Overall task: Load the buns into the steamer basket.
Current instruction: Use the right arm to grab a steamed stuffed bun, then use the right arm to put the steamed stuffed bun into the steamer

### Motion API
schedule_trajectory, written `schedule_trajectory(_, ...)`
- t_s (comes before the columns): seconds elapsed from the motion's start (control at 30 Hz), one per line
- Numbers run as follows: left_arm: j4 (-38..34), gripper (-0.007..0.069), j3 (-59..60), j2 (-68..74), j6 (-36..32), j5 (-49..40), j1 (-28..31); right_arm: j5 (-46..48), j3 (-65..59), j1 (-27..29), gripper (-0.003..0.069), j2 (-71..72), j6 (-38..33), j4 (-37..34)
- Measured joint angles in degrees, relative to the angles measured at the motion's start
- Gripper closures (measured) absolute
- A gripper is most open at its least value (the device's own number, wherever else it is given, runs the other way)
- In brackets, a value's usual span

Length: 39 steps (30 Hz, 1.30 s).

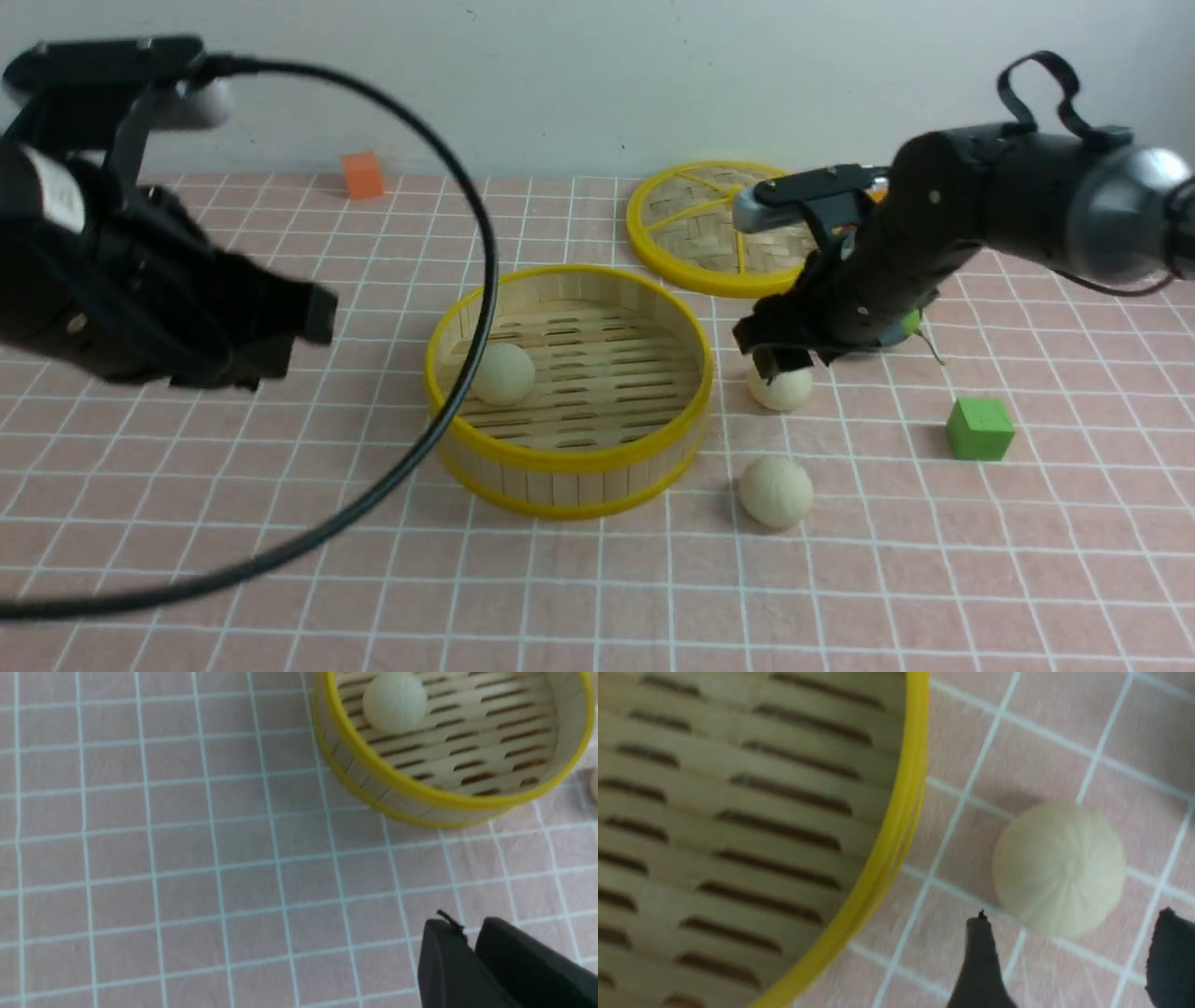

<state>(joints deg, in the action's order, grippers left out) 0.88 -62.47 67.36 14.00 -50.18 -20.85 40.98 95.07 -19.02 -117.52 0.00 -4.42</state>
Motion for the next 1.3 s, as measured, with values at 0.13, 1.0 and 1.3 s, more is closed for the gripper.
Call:
schedule_trajectory(0.13, 1.1, 0.0576, 8.3, -5.8, 0.7, 0.1, 0.0, 3.1, 7.9, 0.0, 0.0206, -5.9, 2.2, 3.2)
schedule_trajectory(1.0, 44.0, 0.0586, 39.1, -42.3, 53.2, 8.3, 0.0, 19.7, 33.3, -12.3, 0.0644, -12.4, -8.0, 0.0)
schedule_trajectory(1.3, 44.0, 0.0586, 39.1, -42.3, 53.4, 8.4, 0.0, 12.7, 33.3, -15.4, 0.0384, -21.1, -10.1, -0.1)
